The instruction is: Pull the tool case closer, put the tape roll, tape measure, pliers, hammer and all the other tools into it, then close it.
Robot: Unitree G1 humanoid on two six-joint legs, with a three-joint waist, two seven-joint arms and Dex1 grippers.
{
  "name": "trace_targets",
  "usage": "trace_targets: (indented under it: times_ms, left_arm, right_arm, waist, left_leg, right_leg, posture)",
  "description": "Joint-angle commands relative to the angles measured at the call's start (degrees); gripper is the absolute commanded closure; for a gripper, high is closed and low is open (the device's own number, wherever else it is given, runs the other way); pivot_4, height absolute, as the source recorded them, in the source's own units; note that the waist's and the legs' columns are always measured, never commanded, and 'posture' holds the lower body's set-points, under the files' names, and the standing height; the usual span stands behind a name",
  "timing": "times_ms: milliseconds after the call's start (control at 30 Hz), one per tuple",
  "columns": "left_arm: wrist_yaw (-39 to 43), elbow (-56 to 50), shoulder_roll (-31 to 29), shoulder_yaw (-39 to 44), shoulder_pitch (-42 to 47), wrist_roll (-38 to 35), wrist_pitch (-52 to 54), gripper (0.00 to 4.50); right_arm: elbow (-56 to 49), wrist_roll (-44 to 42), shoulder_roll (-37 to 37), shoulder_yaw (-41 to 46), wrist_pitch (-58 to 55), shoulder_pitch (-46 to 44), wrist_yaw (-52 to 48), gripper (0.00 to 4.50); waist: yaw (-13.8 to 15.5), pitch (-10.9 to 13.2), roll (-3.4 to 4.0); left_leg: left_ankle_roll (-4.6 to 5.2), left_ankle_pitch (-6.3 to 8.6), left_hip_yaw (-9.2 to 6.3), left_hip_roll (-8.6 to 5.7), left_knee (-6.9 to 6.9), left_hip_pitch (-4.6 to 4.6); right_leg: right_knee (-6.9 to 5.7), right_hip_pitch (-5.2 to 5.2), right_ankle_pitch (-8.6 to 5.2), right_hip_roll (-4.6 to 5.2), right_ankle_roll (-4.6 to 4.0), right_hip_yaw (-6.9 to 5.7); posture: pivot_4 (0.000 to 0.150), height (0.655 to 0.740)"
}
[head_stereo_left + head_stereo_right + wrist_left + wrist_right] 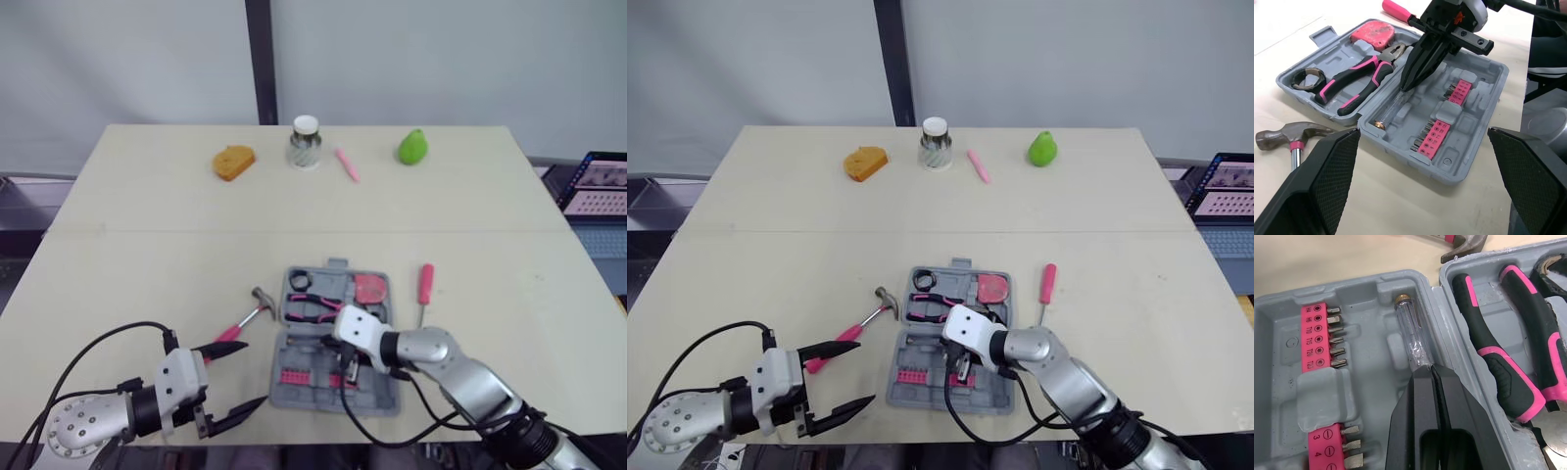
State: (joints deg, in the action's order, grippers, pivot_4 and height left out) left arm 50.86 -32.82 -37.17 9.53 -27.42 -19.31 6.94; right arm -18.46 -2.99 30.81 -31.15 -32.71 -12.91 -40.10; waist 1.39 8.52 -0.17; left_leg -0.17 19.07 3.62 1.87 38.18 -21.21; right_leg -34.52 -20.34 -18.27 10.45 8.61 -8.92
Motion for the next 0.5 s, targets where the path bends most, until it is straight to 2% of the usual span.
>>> trace_targets:
  times_ms: [33,500]
  left_arm:
    - [0.2,-0.3,-0.5,0.4,0.4,-0.8,-0.3,0.0]
    - [0.2,0.0,-0.5,0.0,1.5,-0.7,0.0,0.0]
  right_arm:
    - [4.4,2.1,1.8,-3.0,-6.4,2.2,-1.5,4.45]
    - [5.8,3.5,3.4,-7.0,-12.8,0.7,-2.5,4.45]
  waist:
    - [0.0,-0.1,0.01]
    - [0.0,-0.9,0.17]
  left_leg:
    - [0.0,0.0,0.0,0.0,0.0,0.0]
    - [0.0,0.07,-0.02,0.0,-0.05,0.14]
  right_leg:
    - [0.0,0.0,0.0,0.0,0.0,0.0]
    - [0.13,0.18,0.0,-0.02,-0.01,-0.02]
  posture:
    - [0.15,0.74]
    - [0.15,0.74]
